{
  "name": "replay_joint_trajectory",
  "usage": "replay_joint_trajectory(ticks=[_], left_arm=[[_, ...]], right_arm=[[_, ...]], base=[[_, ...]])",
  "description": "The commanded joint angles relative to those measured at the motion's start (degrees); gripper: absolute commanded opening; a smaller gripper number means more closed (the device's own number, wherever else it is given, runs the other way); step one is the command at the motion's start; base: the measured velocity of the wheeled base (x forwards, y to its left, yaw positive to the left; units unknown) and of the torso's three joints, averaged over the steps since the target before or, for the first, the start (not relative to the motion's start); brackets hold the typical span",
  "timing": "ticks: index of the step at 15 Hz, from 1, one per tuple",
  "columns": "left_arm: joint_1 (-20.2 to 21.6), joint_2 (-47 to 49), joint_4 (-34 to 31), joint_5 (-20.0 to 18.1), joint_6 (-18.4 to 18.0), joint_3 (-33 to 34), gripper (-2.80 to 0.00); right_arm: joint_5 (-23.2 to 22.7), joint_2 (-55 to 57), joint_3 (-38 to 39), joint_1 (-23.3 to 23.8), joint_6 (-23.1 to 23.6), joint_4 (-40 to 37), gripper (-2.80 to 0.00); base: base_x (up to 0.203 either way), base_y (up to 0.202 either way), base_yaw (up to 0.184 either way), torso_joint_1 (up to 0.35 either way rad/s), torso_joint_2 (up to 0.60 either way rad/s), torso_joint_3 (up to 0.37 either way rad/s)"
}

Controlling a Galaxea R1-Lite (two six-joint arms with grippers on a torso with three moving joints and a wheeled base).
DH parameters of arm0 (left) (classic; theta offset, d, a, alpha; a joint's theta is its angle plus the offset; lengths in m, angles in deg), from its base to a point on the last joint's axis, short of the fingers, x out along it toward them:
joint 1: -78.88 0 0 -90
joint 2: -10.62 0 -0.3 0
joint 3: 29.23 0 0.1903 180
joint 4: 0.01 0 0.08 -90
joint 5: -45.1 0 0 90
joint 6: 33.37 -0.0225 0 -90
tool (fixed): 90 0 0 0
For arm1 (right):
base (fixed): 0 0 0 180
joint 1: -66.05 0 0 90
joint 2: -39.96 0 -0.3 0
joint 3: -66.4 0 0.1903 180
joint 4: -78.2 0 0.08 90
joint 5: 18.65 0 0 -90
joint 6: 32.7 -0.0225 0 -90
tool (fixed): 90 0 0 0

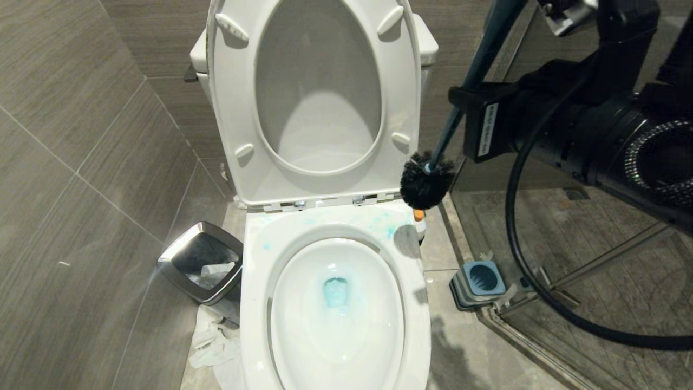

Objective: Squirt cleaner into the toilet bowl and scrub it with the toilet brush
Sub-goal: Scrub the toilet bowl

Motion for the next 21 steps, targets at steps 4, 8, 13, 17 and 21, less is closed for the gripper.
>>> replay_joint_trajectory(ticks=[4, 8, 13, 17, 21], left_arm=[[0.0, 0.0, 0.0, 0.0, 0.0, 0.0, -2.8], [0.0, 0.0, 0.0, 0.0, 0.0, 0.0, -2.8], [0.0, 0.0, 0.0, 0.0, 0.0, 0.0, -2.8], [0.0, 0.0, -0.1, 0.0, 0.0, 0.0, -2.8], [0.0, 0.0, 0.0, 0.0, 0.0, 0.0, -2.8]], right_arm=[[1.8, 8.6, -3.9, -4.5, 0.0, 1.4, -2.8], [1.8, 13.2, -3.9, -8.6, -0.6, 1.7, -2.8], [1.2, 19.3, -3.9, -9.0, -7.2, 1.1, -2.8], [-0.7, 23.7, -4.0, -8.2, -11.3, 0.6, -2.8], [-2.7, 29.9, -4.2, -5.7, -14.3, 1.1, -2.8]], base=[[0.0, 0.0, 0.0, 0.002, 0.0, 0.103], [0.0, 0.0, 0.0, 0.003, 0.0, 0.047], [0.0, 0.0, 0.0, 0.0, 0.0, 0.0], [0.0, 0.0, 0.0, 0.0, 0.0, 0.0], [0.0, 0.0, 0.0, 0.0, 0.0, 0.0]])
